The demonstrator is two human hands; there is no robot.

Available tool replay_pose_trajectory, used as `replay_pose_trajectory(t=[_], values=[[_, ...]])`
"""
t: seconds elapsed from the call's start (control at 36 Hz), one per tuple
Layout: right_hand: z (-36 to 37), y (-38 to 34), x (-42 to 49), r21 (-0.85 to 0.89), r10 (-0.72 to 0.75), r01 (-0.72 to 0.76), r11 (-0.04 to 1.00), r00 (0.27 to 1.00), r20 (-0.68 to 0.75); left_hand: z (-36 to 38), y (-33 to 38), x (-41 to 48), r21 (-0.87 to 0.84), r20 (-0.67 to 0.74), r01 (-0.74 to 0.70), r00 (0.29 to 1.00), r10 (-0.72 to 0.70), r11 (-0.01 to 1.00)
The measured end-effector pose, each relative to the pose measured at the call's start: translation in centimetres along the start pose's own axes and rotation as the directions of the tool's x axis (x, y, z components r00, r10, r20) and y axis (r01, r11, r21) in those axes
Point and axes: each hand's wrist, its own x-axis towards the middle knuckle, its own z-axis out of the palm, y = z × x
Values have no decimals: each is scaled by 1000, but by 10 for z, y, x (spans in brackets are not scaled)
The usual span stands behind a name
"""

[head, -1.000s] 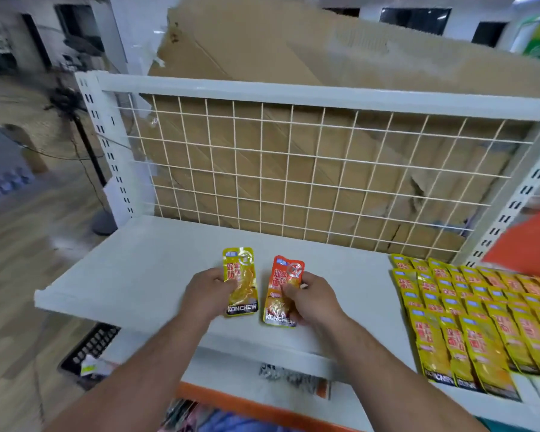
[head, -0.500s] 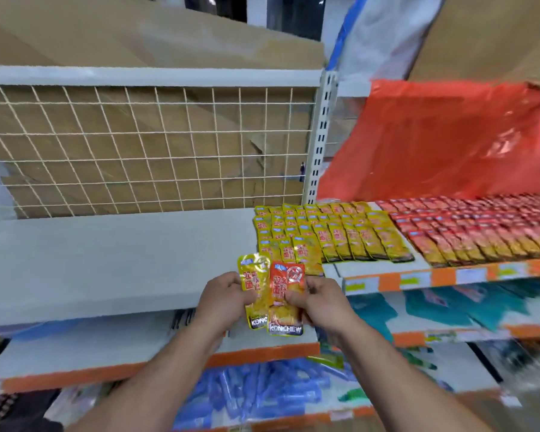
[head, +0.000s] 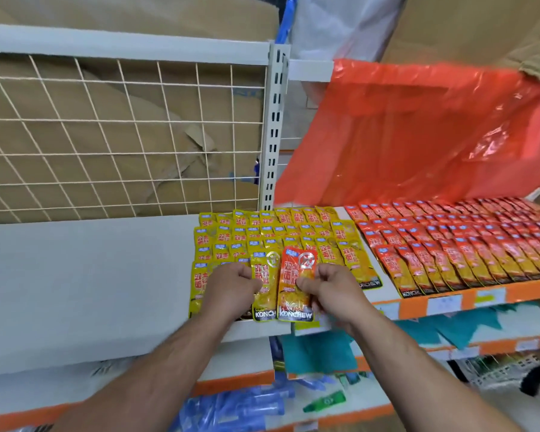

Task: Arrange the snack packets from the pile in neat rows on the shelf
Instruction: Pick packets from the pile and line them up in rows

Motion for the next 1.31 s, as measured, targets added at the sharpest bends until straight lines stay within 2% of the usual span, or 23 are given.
replay_pose_trajectory(t=[0.17,0.33,0.53,0.64,0.75,0.92,1.03,1.31], values=[[-20,-5,34,5,-27,27,1000,999,-23,21,14,15,200,-72,-59,995,75,978],[-25,0,46,-48,-38,39,998,999,22,24,13,6,478,-49,-129,984,173,869],[-28,3,53,-57,-30,33,998,998,59,25,16,-3,557,-84,-129,974,210,821],[-39,5,53,-67,-34,38,997,998,52,38,21,-4,610,-83,-250,924,374,752],[-61,11,45,-83,-35,38,996,998,43,61,25,-2,703,-21,-374,839,544,605],[-126,27,25,-85,-54,53,995,998,-11,111,53,-17,722,33,-506,706,708,471],[-179,51,3,-77,-55,50,996,996,-73,161,65,-36,720,84,-510,737,671,471],[-318,104,-56,-70,19,-31,997,985,-173,292,108,-106,663,156,-572,737,658,483]])
